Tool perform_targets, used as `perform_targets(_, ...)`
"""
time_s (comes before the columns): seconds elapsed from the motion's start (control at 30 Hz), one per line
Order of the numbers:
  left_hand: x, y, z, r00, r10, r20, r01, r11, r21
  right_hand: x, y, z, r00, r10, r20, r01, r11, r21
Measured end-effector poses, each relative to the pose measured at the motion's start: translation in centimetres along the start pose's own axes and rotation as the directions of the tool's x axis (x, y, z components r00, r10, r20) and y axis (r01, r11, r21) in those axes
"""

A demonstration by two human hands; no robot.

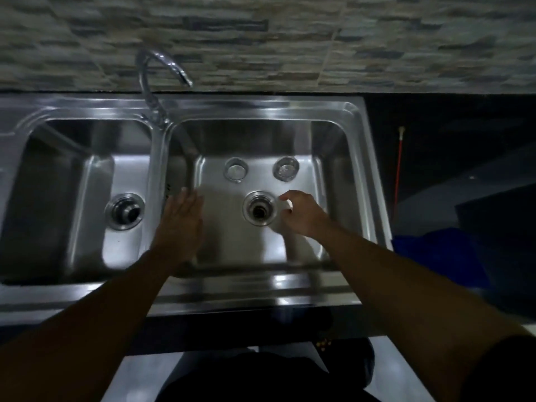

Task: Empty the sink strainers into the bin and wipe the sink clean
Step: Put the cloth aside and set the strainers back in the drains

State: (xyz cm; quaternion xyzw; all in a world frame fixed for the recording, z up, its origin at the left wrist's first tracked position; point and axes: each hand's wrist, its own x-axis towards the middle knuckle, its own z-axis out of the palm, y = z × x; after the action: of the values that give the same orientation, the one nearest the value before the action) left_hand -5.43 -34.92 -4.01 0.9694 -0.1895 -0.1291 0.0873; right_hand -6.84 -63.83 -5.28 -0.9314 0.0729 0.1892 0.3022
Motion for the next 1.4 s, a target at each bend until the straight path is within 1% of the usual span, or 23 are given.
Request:
perform_targets(0.03,0.4,-1.1,-0.3,0.999,-0.022,-0.024,0.021,1.000,-0.013,1.0,-0.1,0.3,0.999,0.038,0.032,-0.038,0.999,-0.004)
perform_targets(0.1,1.4,-3.0,-0.8,0.996,-0.041,-0.080,0.037,0.998,-0.053,2.9,-0.2,0.9,0.995,0.083,0.048,-0.082,0.996,-0.021)
perform_targets(0.23,3.4,-5.8,-0.8,0.994,-0.022,-0.107,0.013,0.996,-0.087,6.7,0.0,1.8,0.988,0.155,0.005,-0.155,0.987,-0.046)
perform_targets(0.3,3.9,-6.3,-0.1,0.992,-0.036,-0.120,0.021,0.993,-0.120,8.3,0.2,2.1,0.986,0.165,-0.007,-0.165,0.980,-0.110)
perform_targets(0.37,4.1,-6.4,0.7,0.987,-0.043,-0.158,0.024,0.993,-0.117,9.9,0.4,2.2,0.988,0.150,-0.041,-0.155,0.970,-0.187)
perform_targets(0.43,4.2,-6.3,1.2,0.980,-0.044,-0.196,0.026,0.995,-0.093,11.3,0.8,2.3,0.991,0.095,-0.098,-0.115,0.970,-0.216)
perform_targets(0.5,4.4,-6.4,1.5,0.972,-0.043,-0.232,0.018,0.994,-0.110,12.9,1.5,2.6,0.990,0.058,-0.129,-0.090,0.962,-0.258)
perform_targets(0.63,4.5,-6.5,1.7,0.963,-0.059,-0.262,0.019,0.988,-0.153,15.6,2.6,3.4,0.987,0.124,-0.107,-0.156,0.915,-0.372)
perform_targets(0.7,4.6,-6.4,1.8,0.963,-0.064,-0.262,0.025,0.988,-0.149,16.4,3.2,3.7,0.978,0.146,-0.151,-0.192,0.911,-0.366)
perform_targets(0.8,4.7,-6.4,1.8,0.960,-0.060,-0.274,0.021,0.990,-0.141,17.0,3.7,3.9,0.960,0.159,-0.231,-0.227,0.924,-0.308)
perform_targets(0.87,4.6,-6.4,1.8,0.959,-0.055,-0.278,0.019,0.991,-0.132,16.9,4.0,3.9,0.963,0.107,-0.248,-0.188,0.924,-0.333)
perform_targets(0.93,4.6,-6.4,1.8,0.959,-0.051,-0.278,0.017,0.992,-0.124,16.2,4.1,4.3,0.972,0.026,-0.233,-0.120,0.909,-0.400)
perform_targets(0.97,4.6,-6.4,1.8,0.959,-0.050,-0.280,0.017,0.993,-0.120,15.6,4.2,4.6,0.972,-0.023,-0.234,-0.072,0.918,-0.390)
perform_targets(1.0,4.6,-6.3,1.7,0.958,-0.050,-0.283,0.018,0.993,-0.114,14.9,4.2,5.1,0.969,-0.072,-0.235,-0.013,0.939,-0.342)
perform_targets(1.03,4.6,-6.3,1.7,0.957,-0.049,-0.287,0.019,0.994,-0.107,13.9,4.2,5.7,0.972,-0.091,-0.216,0.030,0.962,-0.270)
perform_targets(1.1,4.6,-6.2,1.7,0.956,-0.047,-0.291,0.021,0.996,-0.092,12.1,3.9,7.0,0.985,-0.105,-0.138,0.084,0.985,-0.150)
perform_targets(1.13,4.7,-6.2,1.6,0.955,-0.048,-0.291,0.023,0.996,-0.089,11.5,3.9,7.7,0.986,-0.123,-0.112,0.109,0.987,-0.119)
perform_targets(1.23,4.7,-6.3,1.7,0.955,-0.057,-0.291,0.031,0.995,-0.092,10.2,3.6,9.5,0.993,-0.111,-0.049,0.107,0.991,-0.075)
perform_targets(1.4,4.7,-6.4,1.8,0.953,-0.053,-0.300,0.026,0.995,-0.095,9.9,3.1,11.2,0.990,-0.131,-0.056,0.124,0.985,-0.117)
